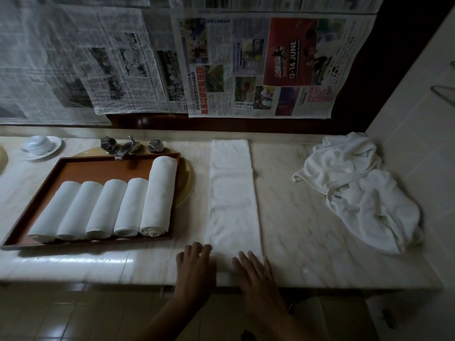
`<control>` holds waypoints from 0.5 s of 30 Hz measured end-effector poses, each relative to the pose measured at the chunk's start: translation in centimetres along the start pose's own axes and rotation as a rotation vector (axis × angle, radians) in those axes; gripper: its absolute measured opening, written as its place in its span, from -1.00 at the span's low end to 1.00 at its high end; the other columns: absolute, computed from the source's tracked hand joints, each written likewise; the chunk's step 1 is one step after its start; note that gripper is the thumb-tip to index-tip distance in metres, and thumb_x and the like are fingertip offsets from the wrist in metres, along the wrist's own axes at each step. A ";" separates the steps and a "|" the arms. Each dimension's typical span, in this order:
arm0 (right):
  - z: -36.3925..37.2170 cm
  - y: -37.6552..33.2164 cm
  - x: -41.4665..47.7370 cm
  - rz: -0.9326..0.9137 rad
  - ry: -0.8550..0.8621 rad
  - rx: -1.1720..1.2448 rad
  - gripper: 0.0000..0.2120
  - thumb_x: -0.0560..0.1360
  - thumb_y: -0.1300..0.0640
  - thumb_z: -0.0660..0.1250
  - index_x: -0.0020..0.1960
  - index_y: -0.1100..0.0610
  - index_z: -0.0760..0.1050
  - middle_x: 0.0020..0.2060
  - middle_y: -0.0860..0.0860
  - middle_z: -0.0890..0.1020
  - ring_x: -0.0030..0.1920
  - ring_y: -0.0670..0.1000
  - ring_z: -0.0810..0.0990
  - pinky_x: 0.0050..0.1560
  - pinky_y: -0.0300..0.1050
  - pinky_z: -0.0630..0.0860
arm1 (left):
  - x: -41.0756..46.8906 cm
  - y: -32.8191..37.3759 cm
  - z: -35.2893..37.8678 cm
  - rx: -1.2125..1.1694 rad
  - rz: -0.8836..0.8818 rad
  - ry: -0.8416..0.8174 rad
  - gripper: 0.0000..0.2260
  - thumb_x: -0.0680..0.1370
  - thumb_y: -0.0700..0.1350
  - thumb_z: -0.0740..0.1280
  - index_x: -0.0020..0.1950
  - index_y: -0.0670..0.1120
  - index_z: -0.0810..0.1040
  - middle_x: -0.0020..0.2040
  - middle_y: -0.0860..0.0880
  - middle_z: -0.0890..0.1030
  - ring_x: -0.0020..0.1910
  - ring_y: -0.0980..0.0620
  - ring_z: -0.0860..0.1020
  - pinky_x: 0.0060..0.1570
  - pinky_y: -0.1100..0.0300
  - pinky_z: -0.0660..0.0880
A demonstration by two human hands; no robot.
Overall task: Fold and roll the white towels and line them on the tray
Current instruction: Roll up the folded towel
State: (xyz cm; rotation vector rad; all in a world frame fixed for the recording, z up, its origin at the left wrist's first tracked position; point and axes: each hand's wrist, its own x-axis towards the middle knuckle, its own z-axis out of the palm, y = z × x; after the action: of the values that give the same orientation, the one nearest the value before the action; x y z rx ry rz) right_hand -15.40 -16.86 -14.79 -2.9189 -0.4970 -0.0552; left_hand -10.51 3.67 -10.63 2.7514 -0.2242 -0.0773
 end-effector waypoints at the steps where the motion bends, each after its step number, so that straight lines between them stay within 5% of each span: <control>1: 0.0 0.3 0.1 -0.018 -0.016 -0.005 -0.36 0.47 0.20 0.11 0.56 0.12 0.35 0.52 0.10 0.40 0.52 0.20 0.36 0.44 0.21 0.15 | -0.9 0.6 0.9 0.061 0.089 0.017 -0.63 0.48 -0.01 0.39 0.28 -0.02 0.56 0.20 -0.04 0.59 0.18 -0.04 0.56 0.21 0.00 0.44; 4: -0.5 0.6 0.8 -0.028 -0.082 -0.013 -0.37 0.48 0.14 0.11 0.56 0.11 0.35 0.53 0.09 0.39 0.53 0.18 0.35 0.45 0.21 0.14 | -2.2 1.5 3.2 0.191 0.301 -0.053 -0.39 0.36 -0.14 0.18 0.43 -0.15 0.51 0.39 -0.16 0.55 0.40 -0.19 0.50 0.45 -0.15 0.14; 6: -0.8 0.7 1.6 -0.034 -0.138 -0.047 -0.41 0.50 0.14 0.11 0.53 0.11 0.41 0.50 0.09 0.43 0.51 0.16 0.39 0.44 0.22 0.16 | -1.8 1.1 3.5 0.284 0.338 -0.099 -0.30 0.31 -0.19 0.23 0.49 -0.19 0.45 0.47 -0.20 0.48 0.50 -0.20 0.37 0.50 -0.15 0.01; 10: -1.4 1.4 3.1 -0.044 -0.215 -0.081 -0.43 0.44 0.12 0.17 0.44 0.10 0.52 0.36 0.08 0.58 0.35 0.12 0.58 0.46 0.21 0.29 | -0.3 -0.4 3.3 0.295 0.405 -0.177 -0.10 0.19 -0.21 0.59 0.51 -0.25 0.36 0.46 -0.25 0.48 0.44 -0.24 0.46 0.49 -0.18 0.27; 15: -2.2 2.3 2.8 -0.019 -0.219 0.014 -0.17 0.18 0.29 0.63 0.43 0.15 0.51 0.25 0.13 0.63 0.17 0.14 0.66 0.21 0.06 0.61 | 1.6 -2.3 2.0 0.291 0.484 -0.221 -0.14 0.18 -0.11 0.64 0.43 -0.23 0.43 0.24 -0.16 0.60 0.18 -0.12 0.61 0.29 -0.06 0.55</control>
State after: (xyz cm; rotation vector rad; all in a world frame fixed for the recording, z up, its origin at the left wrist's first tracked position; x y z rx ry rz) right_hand -11.99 -18.43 -12.84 -2.9216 -0.5554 0.2664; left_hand -8.72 4.76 -13.37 2.8807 -1.0233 -0.2334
